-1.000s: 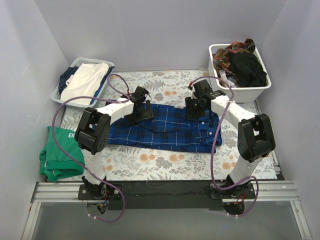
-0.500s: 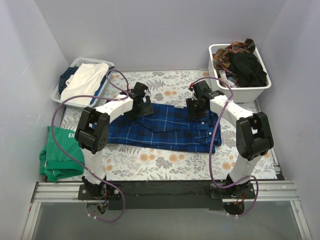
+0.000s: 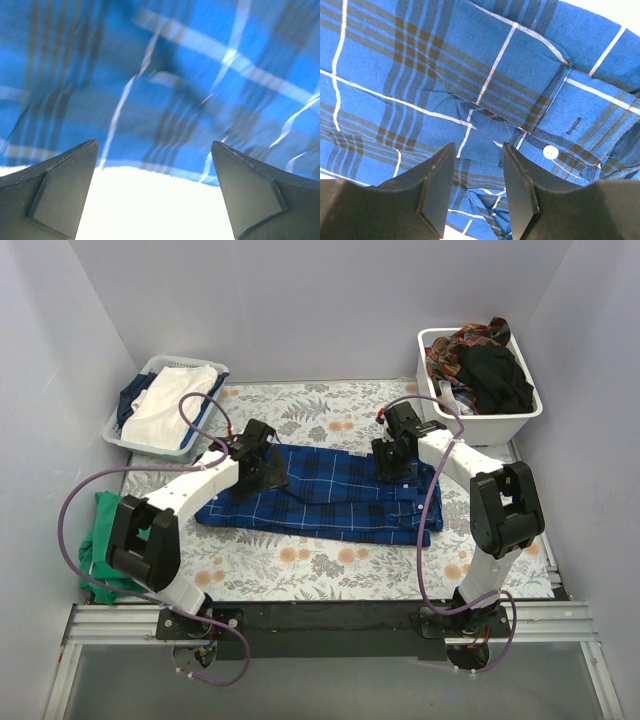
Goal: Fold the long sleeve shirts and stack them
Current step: Fold the shirt
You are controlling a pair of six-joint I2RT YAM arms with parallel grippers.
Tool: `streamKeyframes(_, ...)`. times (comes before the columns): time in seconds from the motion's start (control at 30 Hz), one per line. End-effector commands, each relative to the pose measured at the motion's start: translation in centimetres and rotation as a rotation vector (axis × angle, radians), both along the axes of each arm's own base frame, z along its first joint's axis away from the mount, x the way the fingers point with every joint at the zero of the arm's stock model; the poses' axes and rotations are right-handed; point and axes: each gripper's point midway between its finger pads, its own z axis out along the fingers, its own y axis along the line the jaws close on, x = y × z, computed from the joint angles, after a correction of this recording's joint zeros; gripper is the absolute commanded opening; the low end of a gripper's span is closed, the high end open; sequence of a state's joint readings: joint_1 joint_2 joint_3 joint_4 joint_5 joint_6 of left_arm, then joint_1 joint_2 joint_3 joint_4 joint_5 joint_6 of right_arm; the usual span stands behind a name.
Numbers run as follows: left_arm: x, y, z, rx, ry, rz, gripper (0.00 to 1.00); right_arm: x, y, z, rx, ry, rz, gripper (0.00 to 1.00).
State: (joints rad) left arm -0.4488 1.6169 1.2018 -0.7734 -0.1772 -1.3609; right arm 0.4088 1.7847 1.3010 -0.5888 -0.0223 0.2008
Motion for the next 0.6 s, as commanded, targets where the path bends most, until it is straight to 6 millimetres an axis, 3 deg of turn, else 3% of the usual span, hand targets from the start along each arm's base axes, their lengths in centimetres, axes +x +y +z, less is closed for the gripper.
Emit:
streamKeyframes(0.0, -4.4, 3.0, -0.4, 0.065, 0.078, 0.083, 0.98, -0.4, -0.3, -0.7, -0.027, 0.021, 0.018, 0.51)
streamKeyframes(0.03, -5.7, 3.6, -1.2, 0.086, 0.132, 0.117, 0.98, -0.6, -0.4, -1.2, -0.032, 0.032, 0.017, 0.51)
streamKeyframes(0.13, -7.0, 4.2, -3.1, 0.111, 0.195, 0.158, 0.98, -1.5, -0.8, -2.3, -0.049, 0.071, 0.005, 0.51)
streamKeyframes(0.37, -6.2, 3.2, -4.0, 0.075, 0.200, 0.162, 0.98, -3.8, -1.4, -4.8, -0.047, 0.167, -0.041, 0.51)
streamKeyframes(0.57, -5.6, 2.8, -3.4, 0.065, 0.181, 0.142, 0.98, -6.7, -1.7, -6.3, -0.017, 0.262, -0.086, 0.51)
